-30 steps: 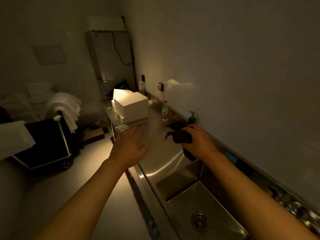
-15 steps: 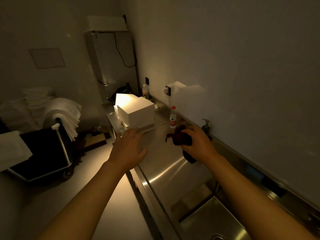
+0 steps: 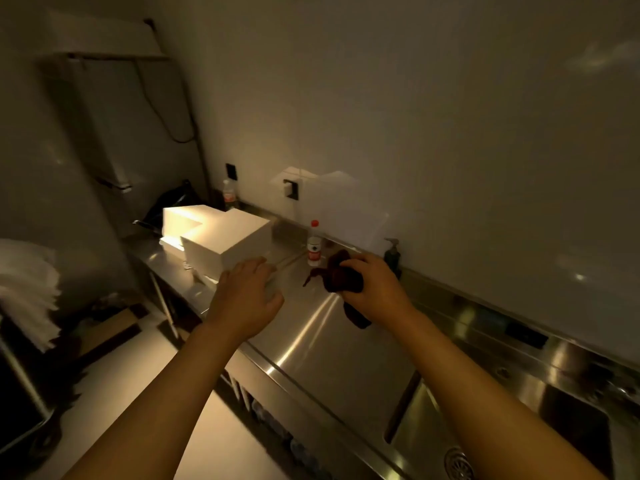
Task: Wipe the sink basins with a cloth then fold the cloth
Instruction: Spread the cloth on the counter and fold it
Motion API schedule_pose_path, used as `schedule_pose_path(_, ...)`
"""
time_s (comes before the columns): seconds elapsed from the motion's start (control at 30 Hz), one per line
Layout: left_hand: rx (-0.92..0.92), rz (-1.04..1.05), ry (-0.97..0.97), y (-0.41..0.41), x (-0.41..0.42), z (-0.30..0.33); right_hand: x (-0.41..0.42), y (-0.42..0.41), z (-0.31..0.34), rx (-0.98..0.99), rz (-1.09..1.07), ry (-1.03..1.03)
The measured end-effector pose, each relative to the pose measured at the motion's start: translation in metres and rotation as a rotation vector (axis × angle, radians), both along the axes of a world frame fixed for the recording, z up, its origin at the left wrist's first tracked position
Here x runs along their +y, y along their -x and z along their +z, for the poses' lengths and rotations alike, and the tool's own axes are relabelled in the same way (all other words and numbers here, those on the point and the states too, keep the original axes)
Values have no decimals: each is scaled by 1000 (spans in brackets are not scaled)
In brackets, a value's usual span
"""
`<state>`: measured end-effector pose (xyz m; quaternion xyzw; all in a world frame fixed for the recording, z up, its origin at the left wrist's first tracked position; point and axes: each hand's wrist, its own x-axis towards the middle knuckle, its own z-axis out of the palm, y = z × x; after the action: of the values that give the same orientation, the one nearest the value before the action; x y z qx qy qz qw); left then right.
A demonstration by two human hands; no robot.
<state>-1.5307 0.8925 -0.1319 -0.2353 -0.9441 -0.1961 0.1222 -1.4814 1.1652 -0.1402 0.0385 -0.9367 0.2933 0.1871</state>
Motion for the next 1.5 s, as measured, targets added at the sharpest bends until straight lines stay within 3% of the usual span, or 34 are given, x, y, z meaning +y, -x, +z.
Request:
schedule_pose_path(0.27, -62, -329, -96, 30, 64, -27, 17, -20, -35, -52, -226, -7)
schedule_pose_path(0.6, -156, -537, 36, 73, 164, -80, 78, -7, -82, -103, -368, 37)
schedule_pose_path(0.8, -149, -572, 105, 96, 197, -107, 94, 15, -134, -127, -371, 66)
schedule_pose_path(1.17, -287, -581, 308, 129, 186, -198, 59, 35, -269, -381, -521, 256)
schedule_pose_path(1.37, -415, -644, 347, 150, 185, -244, 37, 46, -300, -381, -659, 306)
schedule_pose_path(1.5, -512, -661, 365, 165, 181, -271, 26, 44, -311, -385, -697, 451)
